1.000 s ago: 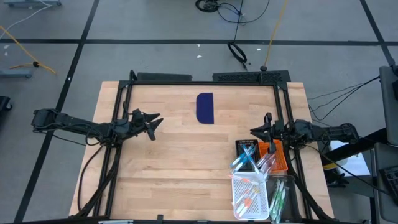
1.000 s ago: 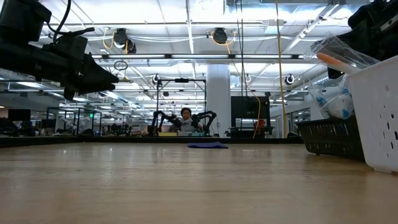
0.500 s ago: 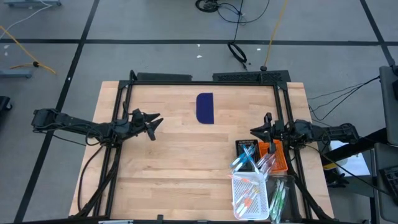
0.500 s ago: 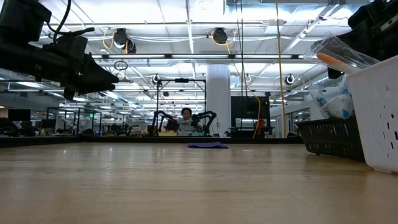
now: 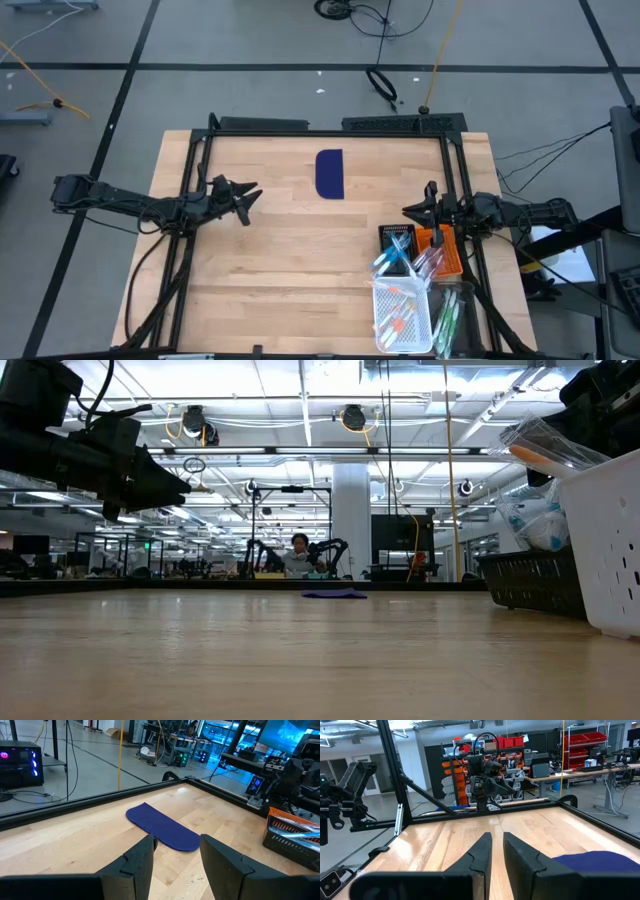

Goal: Pick & Place Toothbrushes
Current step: Return to Home Position

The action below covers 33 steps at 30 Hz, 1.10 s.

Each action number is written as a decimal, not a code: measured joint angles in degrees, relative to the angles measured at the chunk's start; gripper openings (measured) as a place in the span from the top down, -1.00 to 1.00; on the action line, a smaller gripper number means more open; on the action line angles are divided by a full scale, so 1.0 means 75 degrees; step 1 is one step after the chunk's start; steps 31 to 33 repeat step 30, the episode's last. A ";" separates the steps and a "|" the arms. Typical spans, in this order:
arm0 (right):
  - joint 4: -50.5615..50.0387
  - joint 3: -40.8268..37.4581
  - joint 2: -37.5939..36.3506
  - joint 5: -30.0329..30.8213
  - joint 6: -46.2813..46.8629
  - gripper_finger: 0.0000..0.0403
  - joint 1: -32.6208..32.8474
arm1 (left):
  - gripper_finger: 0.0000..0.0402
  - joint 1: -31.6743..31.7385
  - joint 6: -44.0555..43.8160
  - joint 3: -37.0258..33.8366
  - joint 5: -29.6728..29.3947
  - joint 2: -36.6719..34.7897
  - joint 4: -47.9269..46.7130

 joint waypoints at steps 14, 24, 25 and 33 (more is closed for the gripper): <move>0.0000 0.0000 0.0000 0.0000 -0.0003 0.80 0.0000 | 0.20 0.0002 0.0003 0.0000 0.0000 0.0000 0.0003; 0.0002 0.0000 0.0000 0.0000 -0.0001 0.78 0.0000 | 0.20 0.0000 0.0000 0.0000 0.0000 0.0000 0.0001; 0.0003 0.0000 0.0000 0.0001 -0.0003 0.78 0.0000 | 0.20 0.0003 0.0003 0.0000 -0.0002 0.0000 0.0003; 0.0003 0.0000 0.0002 0.0000 0.0000 0.78 0.0000 | 0.20 0.0001 0.0002 0.0000 -0.0001 0.0000 0.0003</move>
